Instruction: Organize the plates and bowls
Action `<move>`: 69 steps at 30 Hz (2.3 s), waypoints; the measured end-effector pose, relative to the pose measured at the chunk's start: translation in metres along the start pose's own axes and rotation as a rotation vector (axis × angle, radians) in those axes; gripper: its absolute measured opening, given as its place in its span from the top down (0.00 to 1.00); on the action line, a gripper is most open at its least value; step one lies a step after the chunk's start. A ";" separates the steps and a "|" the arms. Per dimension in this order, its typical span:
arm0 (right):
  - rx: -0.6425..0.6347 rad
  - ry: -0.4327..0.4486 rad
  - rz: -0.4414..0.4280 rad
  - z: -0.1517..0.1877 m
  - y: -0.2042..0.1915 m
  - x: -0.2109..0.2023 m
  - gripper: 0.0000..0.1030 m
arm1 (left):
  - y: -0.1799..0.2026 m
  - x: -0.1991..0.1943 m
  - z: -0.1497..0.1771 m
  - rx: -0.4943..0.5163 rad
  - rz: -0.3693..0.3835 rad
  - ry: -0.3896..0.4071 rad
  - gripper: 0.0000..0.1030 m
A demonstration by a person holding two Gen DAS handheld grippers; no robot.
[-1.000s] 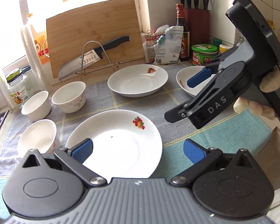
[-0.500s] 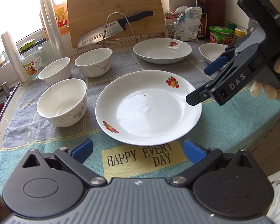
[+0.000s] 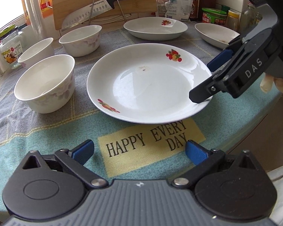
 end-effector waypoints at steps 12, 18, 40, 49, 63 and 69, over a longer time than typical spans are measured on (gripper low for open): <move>0.073 -0.021 0.023 -0.003 -0.009 0.011 0.00 | -0.012 0.012 -0.007 0.033 0.080 0.067 0.00; 0.046 -0.027 0.038 -0.009 -0.014 0.017 0.00 | -0.013 0.012 -0.005 0.039 0.089 0.108 0.00; -0.089 -0.048 0.028 -0.028 -0.016 0.032 0.00 | -0.015 0.019 -0.012 0.068 0.115 0.141 0.00; -0.052 -0.032 -0.034 -0.046 -0.005 0.037 0.00 | -0.018 0.022 -0.016 0.112 0.155 0.142 0.00; 0.021 -0.006 -0.143 -0.057 0.012 0.037 0.00 | -0.019 0.022 -0.017 0.147 0.180 0.135 0.00; 0.020 0.002 -0.156 -0.061 0.014 0.037 0.02 | -0.020 0.023 -0.019 0.166 0.191 0.133 0.00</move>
Point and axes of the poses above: each gripper's, at about its wrist camera, not at the fingertips, and x roughly the way its jaws point, y to its right, z to its underside, the point moved 2 cm from there along x, roughly the way its jaws point
